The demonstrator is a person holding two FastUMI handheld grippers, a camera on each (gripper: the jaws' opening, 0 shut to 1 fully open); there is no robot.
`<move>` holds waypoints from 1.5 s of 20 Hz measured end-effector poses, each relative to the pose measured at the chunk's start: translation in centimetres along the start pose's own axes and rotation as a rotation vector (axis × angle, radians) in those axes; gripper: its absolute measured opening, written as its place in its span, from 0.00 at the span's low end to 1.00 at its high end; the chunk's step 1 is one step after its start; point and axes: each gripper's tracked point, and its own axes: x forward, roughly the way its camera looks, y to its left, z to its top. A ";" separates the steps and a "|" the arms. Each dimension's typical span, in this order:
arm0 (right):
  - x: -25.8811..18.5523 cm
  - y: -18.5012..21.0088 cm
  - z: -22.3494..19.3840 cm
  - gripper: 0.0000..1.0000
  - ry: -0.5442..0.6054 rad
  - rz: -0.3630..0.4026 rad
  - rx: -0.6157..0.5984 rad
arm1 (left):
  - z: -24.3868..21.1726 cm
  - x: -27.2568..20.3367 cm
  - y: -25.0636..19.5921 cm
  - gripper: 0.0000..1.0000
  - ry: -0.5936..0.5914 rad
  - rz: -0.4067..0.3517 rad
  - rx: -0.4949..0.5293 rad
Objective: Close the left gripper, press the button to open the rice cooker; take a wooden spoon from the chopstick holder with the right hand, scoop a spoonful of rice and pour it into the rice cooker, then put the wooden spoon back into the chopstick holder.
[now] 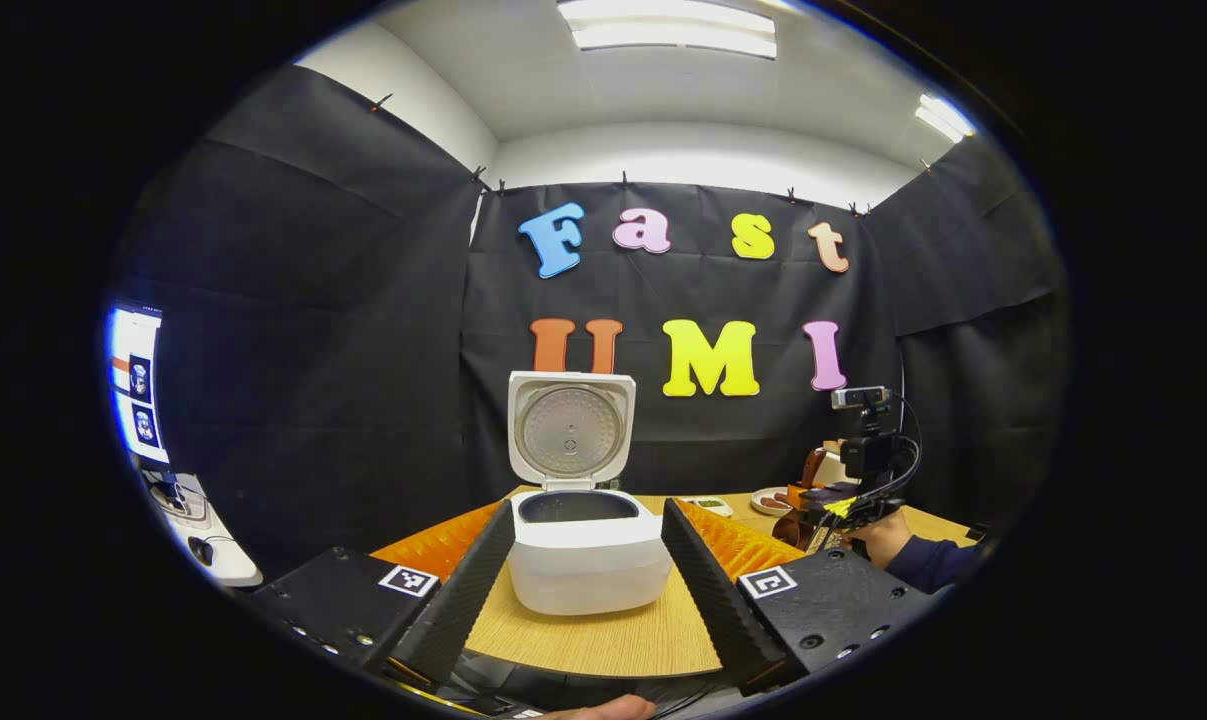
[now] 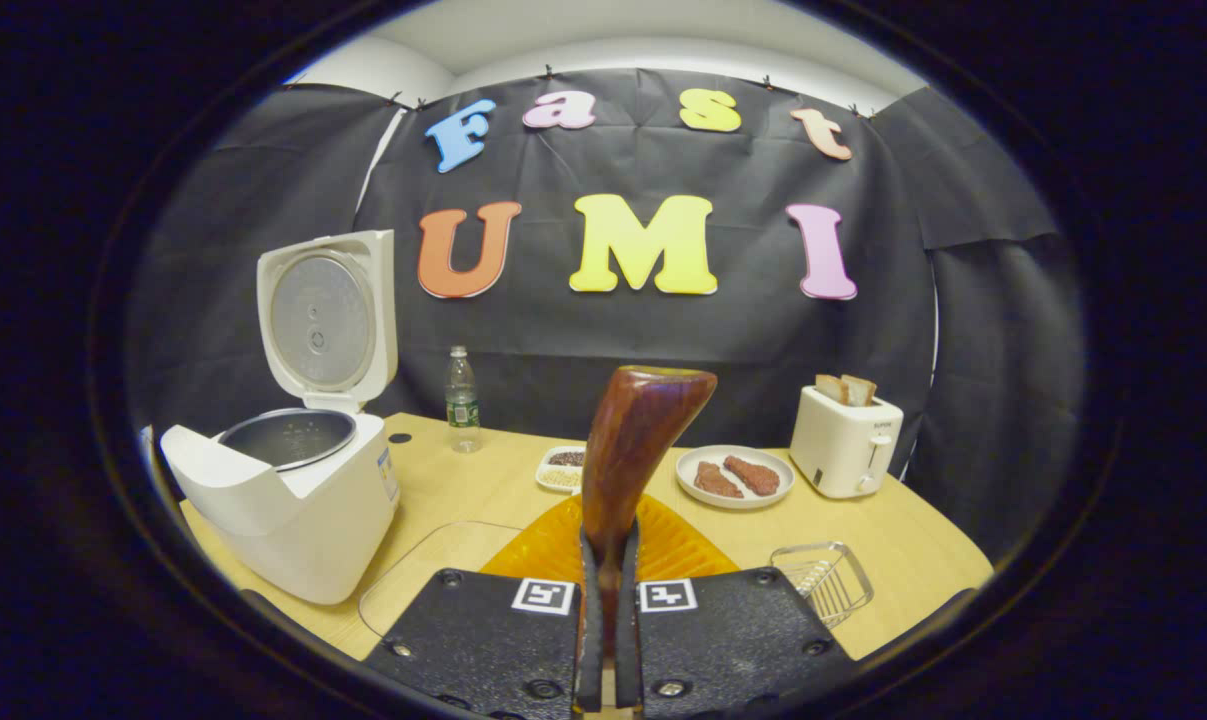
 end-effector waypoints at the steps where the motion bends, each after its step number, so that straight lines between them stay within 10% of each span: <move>1: 0.3 -0.1 -0.9 0.10 0.020 -0.015 0.000 | -0.1 -0.1 0.0 0.94 0.006 -0.003 -0.004; 12: 0.5 -0.7 -3.4 0.10 0.016 -0.156 -0.108 | -0.2 -0.4 -0.7 0.94 0.002 -0.042 -0.010; 30: -0.4 8.8 -5.2 0.10 0.207 0.257 0.142 | -1.1 -0.3 -0.9 0.94 0.028 -0.058 -0.007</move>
